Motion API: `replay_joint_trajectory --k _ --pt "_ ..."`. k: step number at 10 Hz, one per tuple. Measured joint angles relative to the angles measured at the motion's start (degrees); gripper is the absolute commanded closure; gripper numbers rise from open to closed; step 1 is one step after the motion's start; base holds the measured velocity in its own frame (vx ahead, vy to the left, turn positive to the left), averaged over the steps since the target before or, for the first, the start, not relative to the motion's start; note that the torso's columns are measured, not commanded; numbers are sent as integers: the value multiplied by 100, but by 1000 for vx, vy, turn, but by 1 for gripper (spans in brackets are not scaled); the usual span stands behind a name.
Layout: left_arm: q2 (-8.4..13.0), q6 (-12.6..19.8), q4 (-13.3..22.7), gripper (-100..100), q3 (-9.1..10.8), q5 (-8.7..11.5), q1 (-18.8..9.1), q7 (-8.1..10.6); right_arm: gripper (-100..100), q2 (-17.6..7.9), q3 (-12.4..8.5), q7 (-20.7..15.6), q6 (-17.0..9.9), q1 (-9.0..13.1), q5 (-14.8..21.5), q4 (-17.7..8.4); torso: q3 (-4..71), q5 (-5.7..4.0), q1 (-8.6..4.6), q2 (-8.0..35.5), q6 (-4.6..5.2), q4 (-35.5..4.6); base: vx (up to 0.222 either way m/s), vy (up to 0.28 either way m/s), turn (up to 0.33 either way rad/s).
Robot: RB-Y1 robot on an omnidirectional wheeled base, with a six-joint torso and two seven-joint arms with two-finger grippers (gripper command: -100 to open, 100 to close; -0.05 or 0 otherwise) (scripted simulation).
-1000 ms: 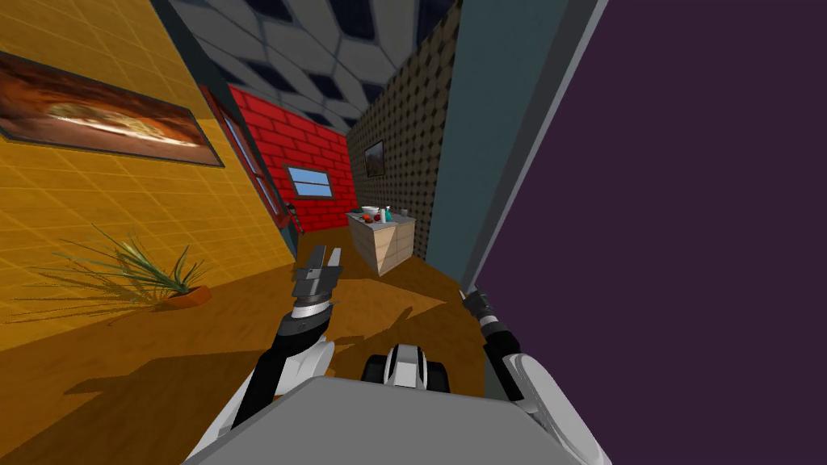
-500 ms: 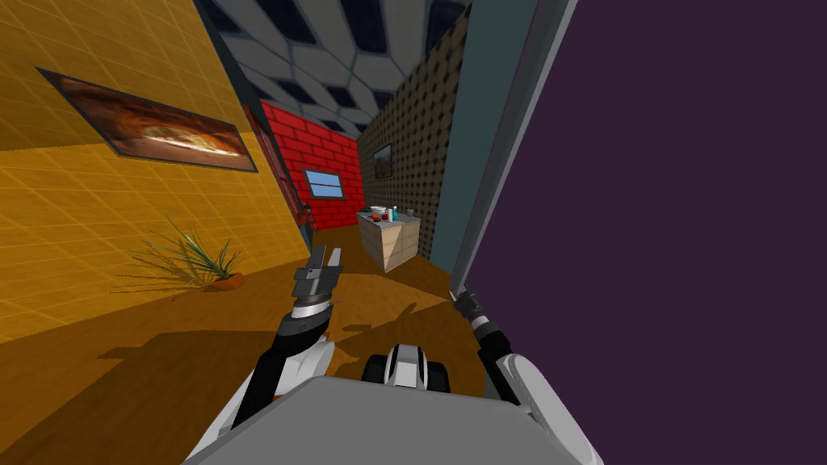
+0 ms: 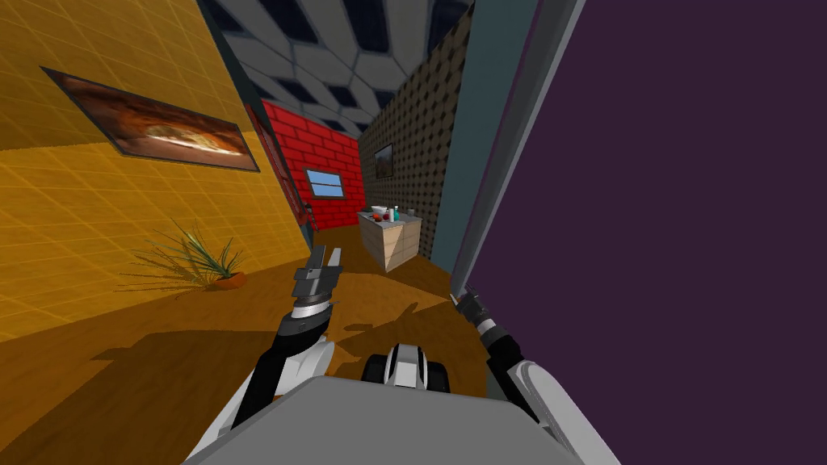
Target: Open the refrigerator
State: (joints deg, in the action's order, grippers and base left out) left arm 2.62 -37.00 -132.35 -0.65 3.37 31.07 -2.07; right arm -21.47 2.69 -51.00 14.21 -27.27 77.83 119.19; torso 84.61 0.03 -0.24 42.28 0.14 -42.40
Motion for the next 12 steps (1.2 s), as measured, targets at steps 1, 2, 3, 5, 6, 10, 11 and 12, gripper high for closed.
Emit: replay_joint_trajectory --k 1,2,3,5,6,10,11,12 --pt "0 0 0 0 0 0 0 0 -100 -127 -70 145 -27 -66 -4 81 -6 2 6 14 -7 -11 59 42 -34" --pt "0 0 0 0 0 0 0 0 -100 -230 -146 244 -20 -162 -24 189 -18 9 23 36 -9 -20 60 41 -34" --pt "0 0 0 0 0 0 0 0 -100 -346 -201 355 -21 -260 -27 302 -26 18 41 52 -11 -31 35 24 -27" --pt "0 0 0 0 0 0 -1 0 -100 -430 -265 434 2 -395 -50 447 -33 27 56 68 -9 -40 21 25 -9" --pt "0 0 0 0 0 0 -1 0 -100 -490 -278 500 -3 -472 -41 528 -37 32 59 77 -9 -49 21 30 -28" --pt "0 0 0 0 0 0 -1 0 -100 -735 -344 755 -22 -691 -16 759 -40 52 78 97 -16 -79 22 19 -16" --pt "0 0 0 0 0 0 -2 0 0 -742 -331 763 -27 -706 -6 733 -41 38 69 86 -12 -55 11 1 14" --pt "0 0 0 0 0 0 -2 0 0 -744 -320 760 -21 -722 -1 702 -34 26 52 69 -6 -38 7 5 13"
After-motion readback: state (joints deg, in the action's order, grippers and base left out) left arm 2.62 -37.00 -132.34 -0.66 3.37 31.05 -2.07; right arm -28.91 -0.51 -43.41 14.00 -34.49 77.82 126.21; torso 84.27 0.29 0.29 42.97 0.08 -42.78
